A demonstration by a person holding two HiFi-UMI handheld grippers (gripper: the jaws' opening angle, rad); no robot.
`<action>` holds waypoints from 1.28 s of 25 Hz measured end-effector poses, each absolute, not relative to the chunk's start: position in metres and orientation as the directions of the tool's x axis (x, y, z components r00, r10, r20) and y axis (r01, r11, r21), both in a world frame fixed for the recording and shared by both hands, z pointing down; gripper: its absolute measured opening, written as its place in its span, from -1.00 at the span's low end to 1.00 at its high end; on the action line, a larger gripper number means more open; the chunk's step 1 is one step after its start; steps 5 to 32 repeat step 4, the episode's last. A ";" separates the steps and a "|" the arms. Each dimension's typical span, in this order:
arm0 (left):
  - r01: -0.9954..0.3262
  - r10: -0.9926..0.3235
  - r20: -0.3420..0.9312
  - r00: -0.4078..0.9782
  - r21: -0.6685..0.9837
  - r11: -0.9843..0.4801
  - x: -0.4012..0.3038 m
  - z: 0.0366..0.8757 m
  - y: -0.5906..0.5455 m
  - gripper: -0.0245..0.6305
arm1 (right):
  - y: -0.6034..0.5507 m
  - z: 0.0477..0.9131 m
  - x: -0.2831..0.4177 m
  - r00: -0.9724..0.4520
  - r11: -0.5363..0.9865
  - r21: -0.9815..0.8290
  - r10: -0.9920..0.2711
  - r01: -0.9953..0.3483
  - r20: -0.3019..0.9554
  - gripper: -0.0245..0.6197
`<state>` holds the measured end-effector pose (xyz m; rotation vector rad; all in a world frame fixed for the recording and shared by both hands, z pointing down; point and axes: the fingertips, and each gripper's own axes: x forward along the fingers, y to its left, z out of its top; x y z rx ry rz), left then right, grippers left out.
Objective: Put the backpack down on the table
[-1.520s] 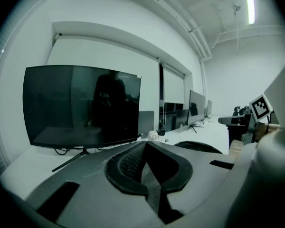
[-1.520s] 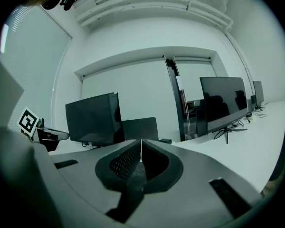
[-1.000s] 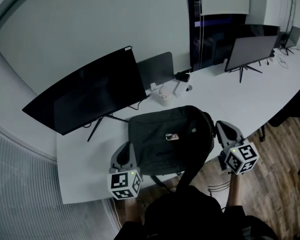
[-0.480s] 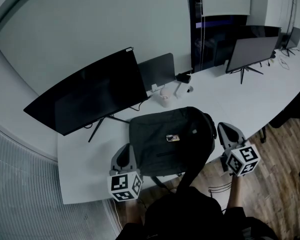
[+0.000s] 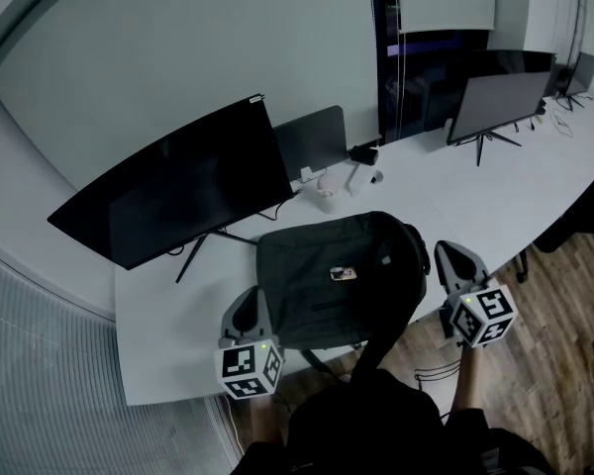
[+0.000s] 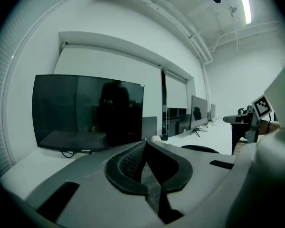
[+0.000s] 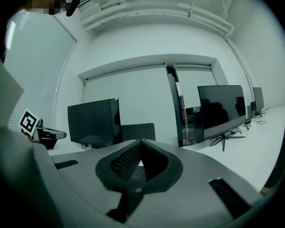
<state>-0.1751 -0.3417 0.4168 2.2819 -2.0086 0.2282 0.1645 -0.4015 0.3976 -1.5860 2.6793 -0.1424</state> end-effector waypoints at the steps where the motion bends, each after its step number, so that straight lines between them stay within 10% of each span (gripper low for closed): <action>1: -0.991 -0.977 0.175 0.122 -0.031 -0.130 -0.174 0.417 -0.341 -0.87 | -0.401 0.397 0.165 -0.482 0.478 -0.093 -0.876 -0.873 0.024 -0.88; 32: -0.991 -0.976 0.180 0.124 -0.034 -0.132 -0.172 0.419 -0.340 -0.87 | -0.400 0.397 0.166 -0.481 0.477 -0.093 -0.876 -0.874 0.024 -0.88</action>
